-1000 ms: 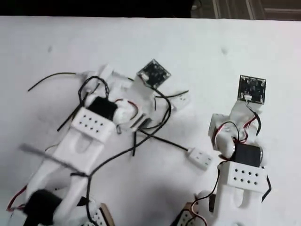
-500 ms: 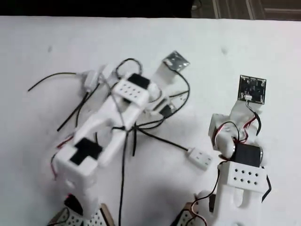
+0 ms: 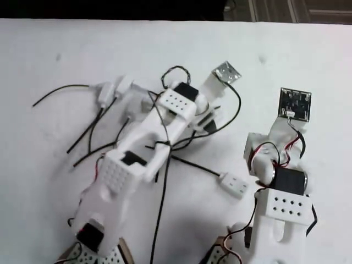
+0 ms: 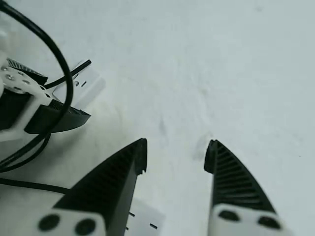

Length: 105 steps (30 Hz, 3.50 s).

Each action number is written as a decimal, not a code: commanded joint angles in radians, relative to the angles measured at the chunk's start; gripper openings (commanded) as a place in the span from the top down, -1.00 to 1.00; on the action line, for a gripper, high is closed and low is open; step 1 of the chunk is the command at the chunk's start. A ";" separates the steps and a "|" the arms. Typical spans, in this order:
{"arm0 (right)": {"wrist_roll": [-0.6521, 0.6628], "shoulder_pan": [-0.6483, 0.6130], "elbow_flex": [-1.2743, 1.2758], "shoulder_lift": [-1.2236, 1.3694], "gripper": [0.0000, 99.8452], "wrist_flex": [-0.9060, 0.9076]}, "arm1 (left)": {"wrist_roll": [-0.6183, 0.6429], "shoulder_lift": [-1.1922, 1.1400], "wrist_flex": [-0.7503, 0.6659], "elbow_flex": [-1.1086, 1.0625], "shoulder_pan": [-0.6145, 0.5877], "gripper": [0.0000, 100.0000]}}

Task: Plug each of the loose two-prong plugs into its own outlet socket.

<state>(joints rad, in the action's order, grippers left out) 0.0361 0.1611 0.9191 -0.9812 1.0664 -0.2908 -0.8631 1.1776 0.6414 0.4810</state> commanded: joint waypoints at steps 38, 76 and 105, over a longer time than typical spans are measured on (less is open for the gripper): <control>0.012 -0.004 -0.025 -0.013 0.63 -0.013 | 0.048 0.452 0.609 0.299 0.030 0.96; 0.006 -0.300 0.068 -0.012 0.62 -0.016 | -0.216 1.997 0.324 -1.498 -0.348 0.44; 0.014 -0.300 0.091 -0.012 0.62 -0.016 | -0.242 1.985 -0.196 -1.794 -0.535 0.44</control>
<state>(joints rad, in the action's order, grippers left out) 0.0361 -0.1366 1.0173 -0.9812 1.0664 -0.5992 1.1224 1.0472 -1.1569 -0.0407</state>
